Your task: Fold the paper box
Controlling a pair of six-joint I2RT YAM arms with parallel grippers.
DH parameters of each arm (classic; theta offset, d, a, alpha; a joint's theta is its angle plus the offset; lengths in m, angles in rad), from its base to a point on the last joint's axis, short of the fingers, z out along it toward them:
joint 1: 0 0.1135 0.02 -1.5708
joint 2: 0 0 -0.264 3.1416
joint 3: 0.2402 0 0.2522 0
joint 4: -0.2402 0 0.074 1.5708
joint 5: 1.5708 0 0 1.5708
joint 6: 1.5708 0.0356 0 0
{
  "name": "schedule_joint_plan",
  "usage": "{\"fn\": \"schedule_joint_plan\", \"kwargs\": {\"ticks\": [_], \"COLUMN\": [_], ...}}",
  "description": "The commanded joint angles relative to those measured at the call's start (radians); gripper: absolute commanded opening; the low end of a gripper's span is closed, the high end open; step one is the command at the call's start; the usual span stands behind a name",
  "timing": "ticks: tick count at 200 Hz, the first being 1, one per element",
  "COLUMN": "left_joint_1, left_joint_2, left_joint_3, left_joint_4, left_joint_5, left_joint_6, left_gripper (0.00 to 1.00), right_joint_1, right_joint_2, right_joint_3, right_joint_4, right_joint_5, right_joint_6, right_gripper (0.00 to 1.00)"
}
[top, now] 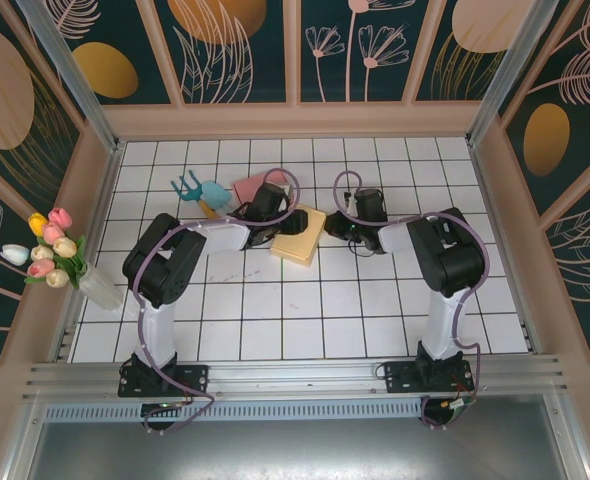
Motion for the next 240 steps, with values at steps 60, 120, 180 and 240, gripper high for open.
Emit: {"fn": "schedule_joint_plan", "kwargs": {"ticks": [60, 120, 180, 240], "left_joint_1": [-0.031, -0.031, -0.054, -0.122], "left_joint_2": [-0.212, -0.322, -0.350, -0.305], "left_joint_3": [-0.106, -0.338, -0.454, -0.462], "left_joint_4": [-0.029, 0.054, 0.198, 0.323], "left_joint_5": [-0.042, -0.044, 0.054, 0.111], "left_joint_6": [-0.076, -0.120, -0.193, -0.310], "left_gripper": [0.77, 0.75, 0.73, 0.73], "right_joint_1": [0.024, 0.145, 0.342, 0.394], "right_joint_2": [-0.263, -0.439, -0.344, -0.216], "right_joint_3": [-0.254, -0.478, -0.478, -0.447], "right_joint_4": [-0.032, 0.076, 0.256, 0.521], "right_joint_5": [-0.002, 0.079, 0.201, 0.143], "right_joint_6": [0.037, 0.152, 0.282, 0.423], "right_gripper": [0.10, 0.09, 0.09, 0.08]}}
